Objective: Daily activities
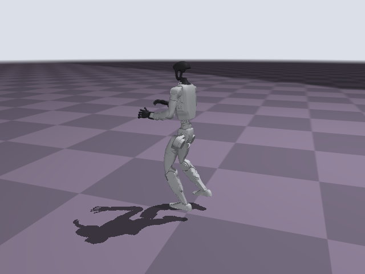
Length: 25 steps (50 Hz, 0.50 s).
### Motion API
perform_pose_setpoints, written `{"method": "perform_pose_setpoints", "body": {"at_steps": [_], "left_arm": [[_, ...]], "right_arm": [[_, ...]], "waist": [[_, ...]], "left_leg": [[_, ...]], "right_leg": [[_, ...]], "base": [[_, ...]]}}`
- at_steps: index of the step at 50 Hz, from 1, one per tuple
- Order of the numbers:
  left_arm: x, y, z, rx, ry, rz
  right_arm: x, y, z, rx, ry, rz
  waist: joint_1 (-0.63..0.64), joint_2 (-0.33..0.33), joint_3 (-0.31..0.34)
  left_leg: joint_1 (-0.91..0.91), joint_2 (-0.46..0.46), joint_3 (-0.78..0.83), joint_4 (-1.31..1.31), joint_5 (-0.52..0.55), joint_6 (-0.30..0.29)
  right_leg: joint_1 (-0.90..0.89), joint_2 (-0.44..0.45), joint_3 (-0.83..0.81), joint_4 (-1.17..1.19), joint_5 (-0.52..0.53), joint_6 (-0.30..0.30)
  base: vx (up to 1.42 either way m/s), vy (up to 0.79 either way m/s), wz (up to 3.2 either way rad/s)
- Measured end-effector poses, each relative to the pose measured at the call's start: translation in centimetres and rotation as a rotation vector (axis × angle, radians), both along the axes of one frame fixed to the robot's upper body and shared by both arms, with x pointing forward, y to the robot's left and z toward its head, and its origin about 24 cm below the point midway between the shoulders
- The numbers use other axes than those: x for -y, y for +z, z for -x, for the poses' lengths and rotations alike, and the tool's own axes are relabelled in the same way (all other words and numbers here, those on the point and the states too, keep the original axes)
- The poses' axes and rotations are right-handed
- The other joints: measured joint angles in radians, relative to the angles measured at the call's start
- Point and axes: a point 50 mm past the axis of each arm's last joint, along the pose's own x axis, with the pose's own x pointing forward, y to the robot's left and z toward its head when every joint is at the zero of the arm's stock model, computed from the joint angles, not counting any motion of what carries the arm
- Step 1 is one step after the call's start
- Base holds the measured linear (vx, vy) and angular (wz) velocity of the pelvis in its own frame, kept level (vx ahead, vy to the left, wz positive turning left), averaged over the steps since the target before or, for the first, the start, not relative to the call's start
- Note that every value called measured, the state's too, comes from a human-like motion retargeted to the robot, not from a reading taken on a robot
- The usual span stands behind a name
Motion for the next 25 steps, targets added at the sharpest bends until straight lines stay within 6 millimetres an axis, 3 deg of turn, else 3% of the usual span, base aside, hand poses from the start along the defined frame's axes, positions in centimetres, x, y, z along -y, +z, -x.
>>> {"method": "perform_pose_setpoints", "body": {"at_steps": [3, 7, 10, 18, 25], "left_arm": [[-0.4, -0.4, 0.2, -0.013, -0.002, -0.035], [-1.1, -0.7, 0.4, -0.031, -0.014, -0.091], [-1.9, -0.7, 0.5, -0.035, -0.008, -0.129], [-3.9, -1.3, 1.4, -0.066, 0.018, -0.147], [-3.8, -3.1, 3.0, -0.146, 0.005, -0.087]], "right_arm": [[0.3, -0.1, -0.1, -0.005, -0.004, 0.011], [0.5, 0.2, -0.4, 0.001, 0.004, 0.023], [0.6, 0.8, -0.9, 0.023, 0.006, 0.014], [0.9, 1.7, -2.0, 0.035, -0.008, -0.049], [0.7, 0.9, -1.9, -0.055, 0.007, -0.165]], "waist": [[-0.021, -0.015, -0.005], [-0.034, -0.022, -0.008], [-0.041, -0.011, -0.013], [-0.016, 0.025, -0.03], [0.049, 0.021, -0.034]], "left_leg": [[-0.038, -0.025, -0.006, 0.052, -0.024, 0.015], [-0.068, -0.04, -0.007, 0.081, -0.04, 0.023], [-0.086, -0.034, -0.024, 0.077, -0.04, 0.019], [-0.132, 0.03, -0.09, 0.12, -0.057, -0.004], [-0.15, 0.055, -0.143, 0.193, -0.088, -0.032]], "right_leg": [[-0.064, -0.017, 0.048, 0.119, 0.019, 0.019], [-0.159, -0.069, 0.05, 0.287, 0.07, -0.023], [-0.232, -0.036, 0.065, 0.315, 0.045, -0.039], [-0.303, 0.128, 0.111, 0.039, 0.02, -0.036], [-0.268, 0.152, 0.063, -0.001, -0.053, -0.084]], "base": [[0.01, 0.07, 0.29], [0.02, 0.03, 0.05], [0.07, -0.01, 0.13], [0.11, -0.09, 0.09], [0.11, -0.19, 0.1]]}}
